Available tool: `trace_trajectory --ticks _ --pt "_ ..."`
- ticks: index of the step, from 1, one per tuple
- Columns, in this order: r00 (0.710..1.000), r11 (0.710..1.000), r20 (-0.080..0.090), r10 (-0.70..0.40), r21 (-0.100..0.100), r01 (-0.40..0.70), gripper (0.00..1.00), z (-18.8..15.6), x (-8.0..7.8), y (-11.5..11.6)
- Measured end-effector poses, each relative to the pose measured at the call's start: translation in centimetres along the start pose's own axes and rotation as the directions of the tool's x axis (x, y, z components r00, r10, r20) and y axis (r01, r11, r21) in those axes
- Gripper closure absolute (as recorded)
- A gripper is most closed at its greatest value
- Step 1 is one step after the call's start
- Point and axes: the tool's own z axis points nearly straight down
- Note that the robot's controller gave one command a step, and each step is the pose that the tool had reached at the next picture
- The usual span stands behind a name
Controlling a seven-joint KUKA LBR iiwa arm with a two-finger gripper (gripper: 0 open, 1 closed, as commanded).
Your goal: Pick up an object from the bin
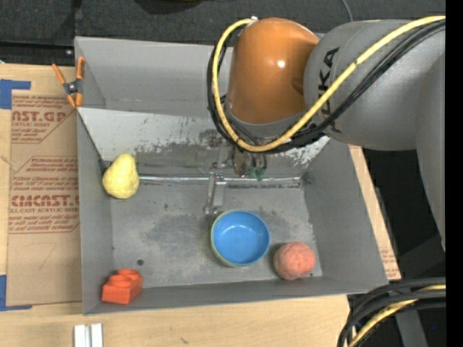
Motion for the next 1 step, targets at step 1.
trace_trajectory --ticks 1 --pt "1.000 1.000 0.008 0.002 -0.001 -0.002 0.00 -0.46 -0.17 -0.09"
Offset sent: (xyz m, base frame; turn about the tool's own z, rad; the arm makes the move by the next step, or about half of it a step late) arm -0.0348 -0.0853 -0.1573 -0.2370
